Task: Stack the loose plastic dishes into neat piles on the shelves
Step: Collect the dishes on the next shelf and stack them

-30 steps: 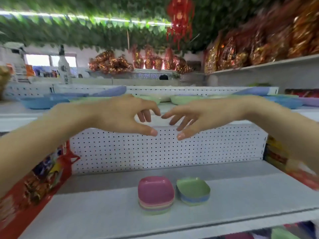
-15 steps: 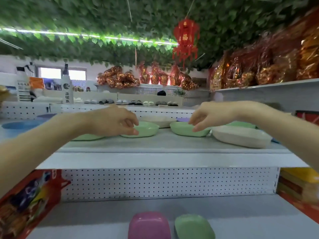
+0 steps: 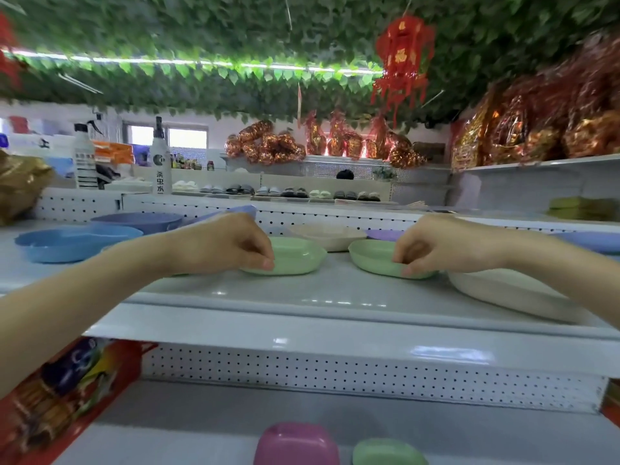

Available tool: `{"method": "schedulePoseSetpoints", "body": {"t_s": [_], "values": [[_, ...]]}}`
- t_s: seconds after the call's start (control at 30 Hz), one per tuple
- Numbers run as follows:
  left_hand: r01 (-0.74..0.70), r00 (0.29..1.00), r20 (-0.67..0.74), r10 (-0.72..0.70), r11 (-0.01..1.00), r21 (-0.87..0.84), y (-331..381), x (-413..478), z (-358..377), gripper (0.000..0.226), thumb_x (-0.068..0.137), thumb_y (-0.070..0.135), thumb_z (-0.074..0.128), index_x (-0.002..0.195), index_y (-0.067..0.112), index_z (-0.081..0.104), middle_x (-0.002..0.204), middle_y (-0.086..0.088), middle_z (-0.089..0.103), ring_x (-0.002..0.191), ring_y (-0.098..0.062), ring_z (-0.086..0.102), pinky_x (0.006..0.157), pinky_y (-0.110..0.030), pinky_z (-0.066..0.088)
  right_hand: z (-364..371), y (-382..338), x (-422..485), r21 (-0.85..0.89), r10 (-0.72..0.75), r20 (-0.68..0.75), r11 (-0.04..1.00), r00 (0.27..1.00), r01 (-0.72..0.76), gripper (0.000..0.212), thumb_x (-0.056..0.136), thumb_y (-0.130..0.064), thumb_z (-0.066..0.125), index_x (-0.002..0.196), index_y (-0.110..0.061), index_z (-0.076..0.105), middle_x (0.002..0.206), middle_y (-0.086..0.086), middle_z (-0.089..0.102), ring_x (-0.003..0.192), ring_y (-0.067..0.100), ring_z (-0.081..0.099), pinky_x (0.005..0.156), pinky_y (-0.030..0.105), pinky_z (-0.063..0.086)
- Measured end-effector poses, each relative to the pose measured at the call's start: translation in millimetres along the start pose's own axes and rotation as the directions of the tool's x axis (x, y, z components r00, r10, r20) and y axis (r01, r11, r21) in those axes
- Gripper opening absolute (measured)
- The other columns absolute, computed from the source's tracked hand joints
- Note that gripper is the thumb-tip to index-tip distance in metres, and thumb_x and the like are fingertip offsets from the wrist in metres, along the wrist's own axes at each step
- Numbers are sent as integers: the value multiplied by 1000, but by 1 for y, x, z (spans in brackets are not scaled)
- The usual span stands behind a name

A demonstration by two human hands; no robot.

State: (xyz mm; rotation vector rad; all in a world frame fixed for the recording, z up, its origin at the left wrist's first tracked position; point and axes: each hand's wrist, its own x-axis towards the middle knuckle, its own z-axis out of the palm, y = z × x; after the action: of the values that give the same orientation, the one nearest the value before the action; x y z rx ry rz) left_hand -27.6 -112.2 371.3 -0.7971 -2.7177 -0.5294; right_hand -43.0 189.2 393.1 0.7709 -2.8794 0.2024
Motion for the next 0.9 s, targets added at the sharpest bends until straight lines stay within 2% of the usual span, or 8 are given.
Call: {"method": "schedulePoseSetpoints", "body": {"t_s": [0.13, 0.23, 0.33, 0.47, 0.57, 0.63, 0.77, 0.9], "values": [[-13, 1000, -27, 11, 997, -73, 9, -7, 1, 12, 82, 19, 70, 72, 24, 75, 74, 13, 73, 68, 4, 63, 70, -7, 45, 3, -1, 3, -36, 3, -25, 999, 1000, -4, 28, 81, -12, 69, 66, -32, 56, 63, -17, 61, 54, -11, 54, 56, 8, 41], [-38, 998, -63, 31, 993, -113, 11, -15, 1, 6, 80, 16, 72, 77, 15, 77, 75, 9, 74, 68, 2, 64, 71, -7, 47, -6, -8, -5, -1, 10, -100, 1000, 995, -10, 27, 80, -12, 70, 66, -31, 57, 62, -13, 66, 54, -8, 57, 63, 19, 46], [-59, 997, -56, 50, 984, -167, 10, -22, -2, 6, 78, 13, 72, 76, 12, 77, 73, 7, 74, 65, 2, 63, 69, -8, 47, -17, -24, -22, 88, 5, -171, 996, 985, 10, 19, 78, -11, 73, 68, -24, 63, 62, -5, 71, 54, 0, 57, 61, 26, 46], [-106, 994, -29, 102, 975, -195, 6, -28, -8, 8, 76, 18, 72, 75, 13, 77, 74, 4, 74, 66, -1, 66, 69, -11, 49, -23, -51, -39, 238, -27, -302, 966, 953, 103, 12, 73, -6, 76, 72, -14, 68, 64, 2, 73, 57, 6, 64, 60, 16, 50], [-129, 990, -89, 111, 965, -228, 3, -32, -17, 25, 67, 36, 68, 81, 17, 77, 85, 7, 75, 83, -7, 70, 80, -15, 52, -20, -70, -40, 308, -75, -382, 929, 921, 204, 10, 71, -4, 76, 77, -9, 70, 66, 4, 73, 59, 6, 65, 61, 10, 51], [-153, 977, -178, 116, 965, -212, -1, -36, -24, 33, 63, 48, 63, 80, 22, 75, 85, 11, 74, 83, -5, 69, 77, -15, 52, -14, -81, -31, 339, -105, -386, 908, 916, 247, 10, 72, -2, 75, 78, -8, 70, 70, 7, 74, 62, 8, 67, 65, 16, 55], [-202, 941, -314, 128, 956, -214, -16, -41, -36, 62, 50, 81, 58, 90, 34, 69, 85, 31, 69, 84, 9, 65, 69, 0, 44, 4, -96, -4, 307, -145, -319, 919, 936, 247, 10, 75, -5, 75, 77, -15, 72, 74, -1, 75, 70, 5, 70, 73, 29, 58], [-128, 964, -255, 69, 966, -224, -25, -43, -35, 88, 43, 89, 53, 114, 37, 58, 84, 43, 61, 92, 17, 60, 75, 3, 41, 21, -105, 14, 340, -167, -303, 901, 938, 271, 16, 77, -6, 73, 80, -22, 73, 75, -12, 72, 71, -4, 67, 72, 13, 53]]}}
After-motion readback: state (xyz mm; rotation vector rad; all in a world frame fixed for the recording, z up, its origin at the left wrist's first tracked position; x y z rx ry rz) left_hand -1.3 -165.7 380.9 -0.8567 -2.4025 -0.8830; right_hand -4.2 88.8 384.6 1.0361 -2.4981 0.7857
